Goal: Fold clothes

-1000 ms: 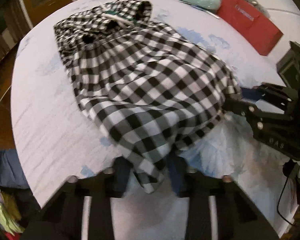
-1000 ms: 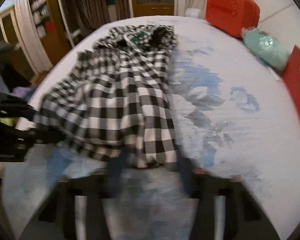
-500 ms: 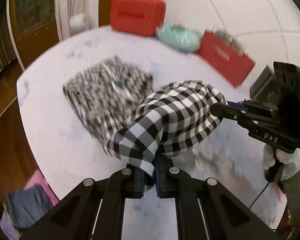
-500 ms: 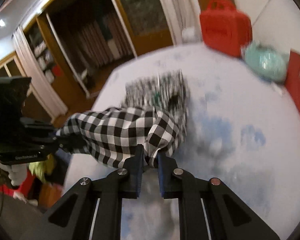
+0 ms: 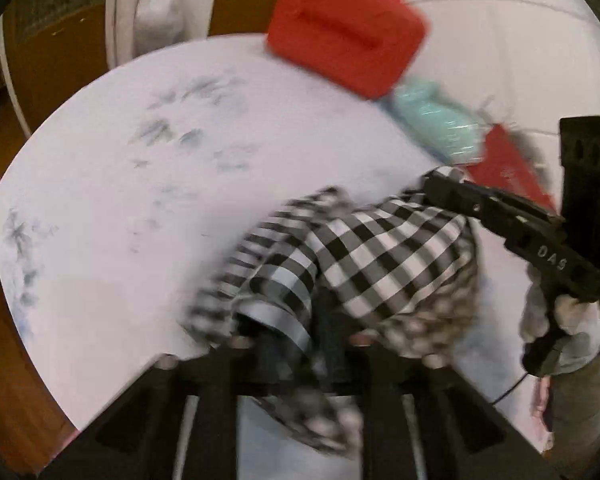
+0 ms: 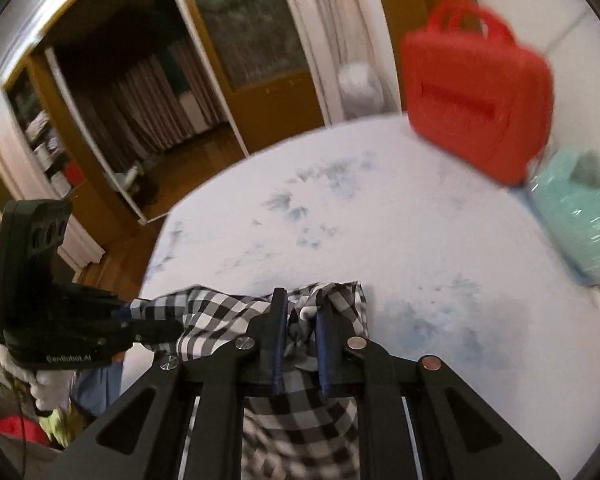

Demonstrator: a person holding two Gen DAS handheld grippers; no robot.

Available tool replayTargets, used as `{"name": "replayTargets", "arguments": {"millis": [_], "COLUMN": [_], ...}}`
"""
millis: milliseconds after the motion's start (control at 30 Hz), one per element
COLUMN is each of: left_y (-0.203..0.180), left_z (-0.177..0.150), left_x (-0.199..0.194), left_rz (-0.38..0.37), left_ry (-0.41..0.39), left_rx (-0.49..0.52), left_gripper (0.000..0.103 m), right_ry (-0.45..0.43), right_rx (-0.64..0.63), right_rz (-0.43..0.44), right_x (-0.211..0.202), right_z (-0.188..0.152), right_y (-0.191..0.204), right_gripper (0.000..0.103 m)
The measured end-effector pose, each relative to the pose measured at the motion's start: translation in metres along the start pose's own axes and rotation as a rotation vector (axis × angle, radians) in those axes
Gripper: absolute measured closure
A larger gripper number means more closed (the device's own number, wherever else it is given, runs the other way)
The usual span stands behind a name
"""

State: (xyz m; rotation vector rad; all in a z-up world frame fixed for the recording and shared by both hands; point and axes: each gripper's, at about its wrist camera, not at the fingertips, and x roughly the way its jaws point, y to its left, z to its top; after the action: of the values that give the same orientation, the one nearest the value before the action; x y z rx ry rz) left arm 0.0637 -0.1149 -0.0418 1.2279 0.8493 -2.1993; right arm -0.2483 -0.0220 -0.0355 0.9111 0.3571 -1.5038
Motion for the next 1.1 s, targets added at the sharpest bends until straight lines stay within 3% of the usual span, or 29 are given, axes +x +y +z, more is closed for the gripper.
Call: {"name": "replayTargets", "arguments": {"millis": [67, 233, 267, 367, 400, 467, 567, 733, 900, 1100], "left_y": [0.015, 0.017, 0.014, 0.005, 0.001, -0.008, -0.018, -0.039, -0.053, -0.057], "left_z": [0.009, 0.006, 0.007, 0.009, 0.008, 0.004, -0.004, -0.005, 0.009, 0.033], "left_x": [0.024, 0.036, 0.025, -0.016, -0.028, -0.056, -0.075, -0.060, -0.034, 0.010], "left_rz": [0.013, -0.016, -0.039, -0.087, -0.094, -0.073, -0.050, -0.016, -0.029, -0.119], "left_ry": [0.057, 0.101, 0.088, 0.011, -0.009, -0.065, -0.098, -0.068, -0.026, 0.068], "left_rx": [0.017, 0.111, 0.141, 0.194, 0.207, 0.238, 0.267, 0.366, 0.457, 0.622], "left_gripper": [0.064, 0.057, 0.049, 0.026, 0.025, 0.025, 0.025, 0.025, 0.025, 0.027], "right_ry": [0.048, 0.127, 0.114, 0.013, -0.026, -0.086, -0.140, -0.126, -0.139, -0.176], "right_rx": [0.040, 0.111, 0.115, 0.114, 0.116, 0.138, 0.183, 0.374, 0.549, 0.702], "right_rz": [-0.020, -0.084, -0.105, -0.151, -0.162, -0.186, -0.229, -0.262, -0.279, -0.343], "right_x": [0.029, 0.066, 0.059, 0.007, -0.014, -0.055, -0.103, -0.134, -0.132, -0.101], "right_z": [0.004, 0.004, 0.006, 0.012, 0.013, 0.007, -0.023, -0.095, -0.139, -0.153], "right_y": [-0.010, -0.030, -0.030, -0.025, -0.023, -0.015, -0.001, 0.013, 0.029, 0.055], "right_gripper": [0.068, 0.046, 0.031, 0.024, 0.022, 0.007, 0.003, 0.003, 0.003, 0.003]}}
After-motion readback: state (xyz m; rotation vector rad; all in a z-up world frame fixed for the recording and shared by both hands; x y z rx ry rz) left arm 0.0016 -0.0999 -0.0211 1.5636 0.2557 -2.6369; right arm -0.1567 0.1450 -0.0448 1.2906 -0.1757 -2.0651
